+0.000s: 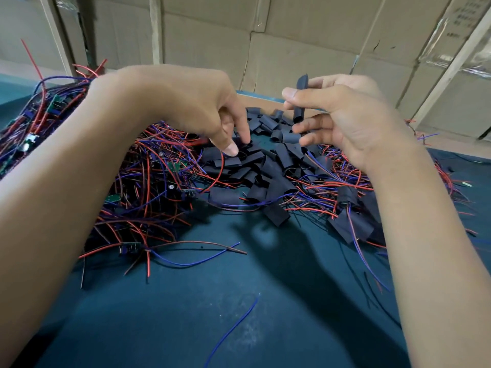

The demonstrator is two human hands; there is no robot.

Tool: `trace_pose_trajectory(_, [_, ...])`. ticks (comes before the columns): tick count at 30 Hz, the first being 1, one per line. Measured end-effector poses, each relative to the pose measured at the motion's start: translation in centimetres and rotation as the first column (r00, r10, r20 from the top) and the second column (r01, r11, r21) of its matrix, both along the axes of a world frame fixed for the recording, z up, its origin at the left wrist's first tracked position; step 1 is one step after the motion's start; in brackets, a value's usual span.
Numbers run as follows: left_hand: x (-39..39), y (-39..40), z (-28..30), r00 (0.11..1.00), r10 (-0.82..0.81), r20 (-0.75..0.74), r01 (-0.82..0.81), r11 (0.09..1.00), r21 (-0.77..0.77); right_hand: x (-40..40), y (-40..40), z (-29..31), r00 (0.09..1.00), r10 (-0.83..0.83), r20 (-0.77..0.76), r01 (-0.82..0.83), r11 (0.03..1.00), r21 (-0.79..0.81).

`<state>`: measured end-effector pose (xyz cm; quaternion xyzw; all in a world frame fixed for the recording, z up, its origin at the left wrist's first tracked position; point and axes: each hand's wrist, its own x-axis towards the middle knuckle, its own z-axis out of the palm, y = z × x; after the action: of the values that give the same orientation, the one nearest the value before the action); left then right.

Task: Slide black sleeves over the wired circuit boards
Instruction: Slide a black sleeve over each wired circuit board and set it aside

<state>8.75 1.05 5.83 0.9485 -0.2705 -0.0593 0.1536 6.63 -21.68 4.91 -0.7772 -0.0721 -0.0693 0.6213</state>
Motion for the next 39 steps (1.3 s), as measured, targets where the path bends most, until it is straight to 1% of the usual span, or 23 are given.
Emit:
trace_pose_trajectory(4, [-0.5, 0.0, 0.5, 0.993, 0.002, 0.117, 0.018, 0.986, -0.167, 0.0, -0.4, 0.0, 0.999, 0.039, 0.005, -0.039, 0.999, -0.023])
trace_pose_trajectory(7, [-1.3, -0.5, 0.7, 0.985, 0.005, 0.170, 0.058, 0.930, -0.363, 0.0, -0.3, 0.0, 0.999, 0.038, 0.009, -0.038, 0.999, -0.031])
trace_pose_trajectory(9, [-1.9, -0.9, 0.8, 0.982, 0.004, 0.191, 0.081, 0.897, -0.435, 0.0, -0.3, 0.1, 0.998, 0.055, 0.015, -0.054, 0.997, -0.055])
trace_pose_trajectory(12, [-2.2, -1.2, 0.9, 0.978, 0.029, 0.205, 0.085, 0.847, -0.525, -0.3, -0.6, 0.2, 0.990, 0.142, 0.020, -0.139, 0.985, -0.106])
trace_pose_trajectory(14, [-2.0, -1.1, 0.9, 0.981, 0.040, 0.192, 0.082, 0.807, -0.585, -0.4, -0.8, 0.3, 0.979, 0.199, 0.034, -0.197, 0.979, -0.048])
trace_pose_trajectory(16, [-1.8, -1.1, 0.7, 0.990, 0.024, 0.136, 0.071, 0.757, -0.650, -0.6, -0.9, 0.4, 0.965, 0.257, 0.055, -0.259, 0.966, 0.027])
trace_pose_trajectory(17, [-1.7, -1.2, 0.6, 0.995, 0.013, 0.104, 0.061, 0.732, -0.679, -0.6, -0.9, 0.3, 0.959, 0.278, 0.060, -0.280, 0.960, 0.025])
trace_pose_trajectory(19, [-1.2, -1.2, 0.3, 0.998, 0.006, 0.062, 0.039, 0.717, -0.696, -0.7, -0.6, 0.0, 0.954, 0.299, 0.036, -0.296, 0.953, -0.068])
trace_pose_trajectory(20, [-0.8, -1.1, 0.1, 0.999, 0.017, 0.047, 0.019, 0.743, -0.669, -0.7, -0.4, -0.2, 0.955, 0.297, 0.004, -0.293, 0.945, -0.144])
trace_pose_trajectory(21, [-0.4, -1.0, -0.2, 0.999, 0.031, 0.024, -0.010, 0.799, -0.601, -0.6, -0.1, -0.5, 0.958, 0.286, -0.031, -0.285, 0.929, -0.237])
trace_pose_trajectory(22, [-0.1, -0.9, -0.5, 0.999, 0.043, -0.015, -0.045, 0.876, -0.480, -0.6, 0.2, -0.9, 0.962, 0.265, -0.063, -0.270, 0.904, -0.333])
trace_pose_trajectory(23, [0.2, -0.9, -1.0, 0.996, 0.051, -0.075, -0.073, 0.944, -0.323, -0.5, 0.5, -1.2, 0.970, 0.230, -0.083, -0.244, 0.878, -0.413])
trace_pose_trajectory(24, [0.5, -1.2, -1.6, 0.987, 0.059, -0.149, -0.084, 0.983, -0.166, -0.3, 0.7, -1.5, 0.979, 0.183, -0.090, -0.204, 0.858, -0.472])
trace_pose_trajectory(25, [0.7, -1.7, -2.4, 0.973, 0.070, -0.220, -0.082, 0.996, -0.045, -0.1, 0.7, -1.6, 0.987, 0.134, -0.089, -0.160, 0.842, -0.514])
trace_pose_trajectory(26, [0.8, -2.6, -3.3, 0.960, 0.078, -0.270, -0.074, 0.997, 0.026, 0.2, 0.6, -1.7, 0.993, 0.090, -0.082, -0.120, 0.832, -0.541])
trace_pose_trajectory(27, [0.8, -3.6, -4.2, 0.957, 0.071, -0.282, -0.054, 0.996, 0.066, 0.4, 0.4, -1.7, 0.996, 0.050, -0.075, -0.083, 0.829, -0.553])
trace_pose_trajectory(29, [0.6, -5.8, -5.7, 0.971, 0.008, -0.238, 0.021, 0.993, 0.118, 0.7, -0.3, -1.7, 0.998, -0.031, -0.063, -0.007, 0.850, -0.527])
trace_pose_trajectory(32, [-0.3, -8.1, -7.4, 0.974, -0.083, -0.209, 0.118, 0.980, 0.161, 1.0, -1.3, -1.2, 0.992, -0.117, -0.052, 0.082, 0.891, -0.446])
trace_pose_trajectory(33, [-0.6, -8.7, -7.9, 0.978, -0.094, -0.184, 0.123, 0.981, 0.152, 1.0, -1.6, -1.1, 0.990, -0.132, -0.043, 0.102, 0.901, -0.422])
trace_pose_trajectory(35, [-1.1, -9.7, -9.0, 0.988, -0.088, -0.128, 0.098, 0.992, 0.080, 1.0, -2.2, -0.8, 0.988, -0.154, -0.019, 0.135, 0.911, -0.390])
trace_pose_trajectory(36, [-1.2, -10.2, -9.4, 0.991, -0.081, -0.103, 0.086, 0.995, 0.046, 1.0, -2.5, -0.7, 0.987, -0.163, -0.007, 0.148, 0.911, -0.385])
trace_pose_trajectory(39, [-1.2, -10.6, -9.9, 0.994, -0.098, -0.046, 0.098, 0.995, 0.008, 1.1, -2.9, -0.7, 0.985, -0.171, 0.010, 0.161, 0.908, -0.386])
